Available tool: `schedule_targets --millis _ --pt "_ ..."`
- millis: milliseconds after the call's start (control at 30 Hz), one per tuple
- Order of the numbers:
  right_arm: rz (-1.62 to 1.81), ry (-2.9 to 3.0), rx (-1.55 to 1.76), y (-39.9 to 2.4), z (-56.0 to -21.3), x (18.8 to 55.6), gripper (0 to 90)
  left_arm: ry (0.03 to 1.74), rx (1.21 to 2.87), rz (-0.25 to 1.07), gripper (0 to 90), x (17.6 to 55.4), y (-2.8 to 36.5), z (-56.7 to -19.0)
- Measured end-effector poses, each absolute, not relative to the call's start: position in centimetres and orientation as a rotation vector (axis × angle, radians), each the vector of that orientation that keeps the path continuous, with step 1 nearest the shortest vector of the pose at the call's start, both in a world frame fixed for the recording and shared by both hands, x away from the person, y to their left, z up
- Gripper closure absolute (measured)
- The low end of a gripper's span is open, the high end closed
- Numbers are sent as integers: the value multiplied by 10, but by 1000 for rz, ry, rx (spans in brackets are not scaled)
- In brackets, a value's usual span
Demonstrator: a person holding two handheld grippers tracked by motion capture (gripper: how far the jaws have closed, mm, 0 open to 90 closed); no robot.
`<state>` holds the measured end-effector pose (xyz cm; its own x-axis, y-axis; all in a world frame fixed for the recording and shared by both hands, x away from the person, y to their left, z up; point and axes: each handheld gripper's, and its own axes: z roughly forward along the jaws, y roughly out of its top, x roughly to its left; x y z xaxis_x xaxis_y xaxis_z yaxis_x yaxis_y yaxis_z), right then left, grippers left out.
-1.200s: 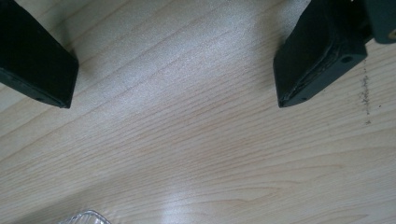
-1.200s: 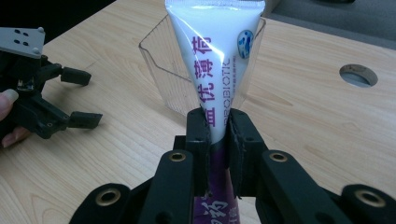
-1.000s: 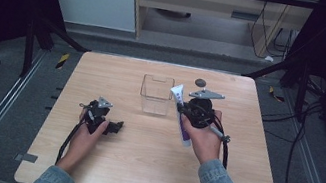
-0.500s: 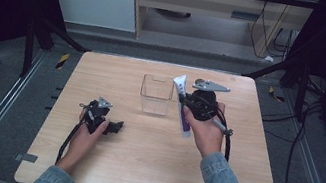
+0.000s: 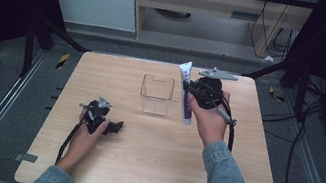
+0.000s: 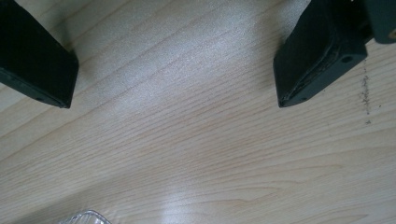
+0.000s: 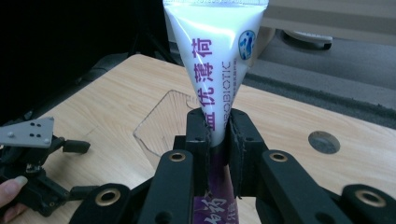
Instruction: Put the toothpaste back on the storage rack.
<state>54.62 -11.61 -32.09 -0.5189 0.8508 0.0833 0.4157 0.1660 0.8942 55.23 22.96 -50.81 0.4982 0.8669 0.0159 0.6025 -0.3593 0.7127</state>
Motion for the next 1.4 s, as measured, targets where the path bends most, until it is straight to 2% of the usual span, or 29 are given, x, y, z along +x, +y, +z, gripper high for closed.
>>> schedule_targets --millis 633,1400 --pt "1376 1884 1201 -101 -305 585 799 1198 2093 523 0 552 230 -508" --pt "1445 1811 1157 -78 -289 613 799 1197 2094 523 0 552 230 -508"
